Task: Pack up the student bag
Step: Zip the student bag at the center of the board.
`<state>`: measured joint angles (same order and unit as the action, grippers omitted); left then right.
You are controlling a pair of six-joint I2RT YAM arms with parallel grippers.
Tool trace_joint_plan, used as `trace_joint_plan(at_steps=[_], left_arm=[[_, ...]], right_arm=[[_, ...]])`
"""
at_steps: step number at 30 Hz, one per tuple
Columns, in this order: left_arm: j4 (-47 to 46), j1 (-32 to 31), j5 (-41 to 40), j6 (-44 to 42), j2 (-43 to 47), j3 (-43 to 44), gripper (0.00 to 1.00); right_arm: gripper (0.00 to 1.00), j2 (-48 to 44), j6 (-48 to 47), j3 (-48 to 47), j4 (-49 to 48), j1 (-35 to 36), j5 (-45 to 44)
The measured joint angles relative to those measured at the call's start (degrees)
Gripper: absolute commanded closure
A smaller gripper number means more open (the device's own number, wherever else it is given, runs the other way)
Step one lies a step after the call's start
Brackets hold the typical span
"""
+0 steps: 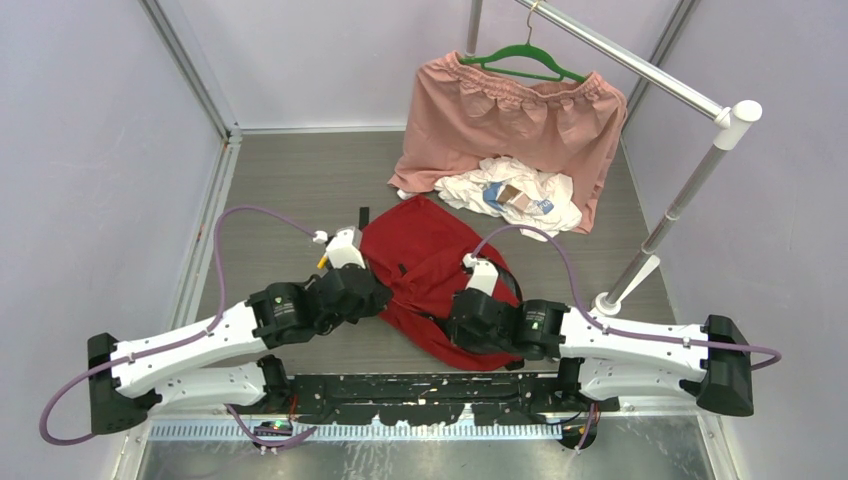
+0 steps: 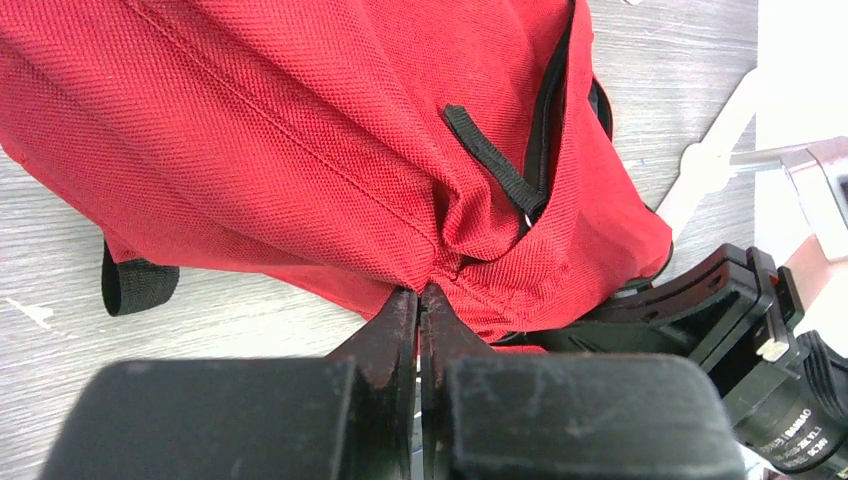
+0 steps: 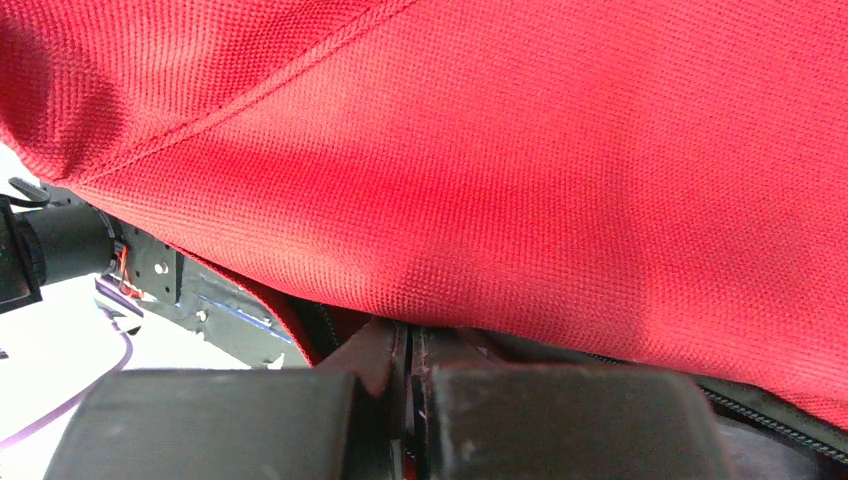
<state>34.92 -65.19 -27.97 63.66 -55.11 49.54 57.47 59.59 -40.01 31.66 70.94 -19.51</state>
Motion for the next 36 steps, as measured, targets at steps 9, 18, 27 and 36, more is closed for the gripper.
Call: trace_joint_plan(at_steps=[9, 18, 27, 36], left_arm=[[2.27, 0.00, 0.24, -1.33, 1.38, -0.48, 1.00], [1.03, 0.04, 0.61, -4.39, 0.74, -0.52, 1.00], [-10.08, 11.10, 14.58, -7.39, -7.26, -2.14, 1.00], [-11.67, 18.69, 21.84, -10.47, -9.27, -2.89, 1.00]], right_arm=[[0.99, 0.35, 0.02, -0.07, -0.42, 0.11, 0.17], [0.99, -5.18, 0.50, -0.07, 4.92, 0.11, -1.31], [0.99, -16.13, 4.90, 1.73, 14.62, 0.11, -4.63], [0.99, -17.05, 7.45, 2.40, 20.06, 0.09, -6.03]])
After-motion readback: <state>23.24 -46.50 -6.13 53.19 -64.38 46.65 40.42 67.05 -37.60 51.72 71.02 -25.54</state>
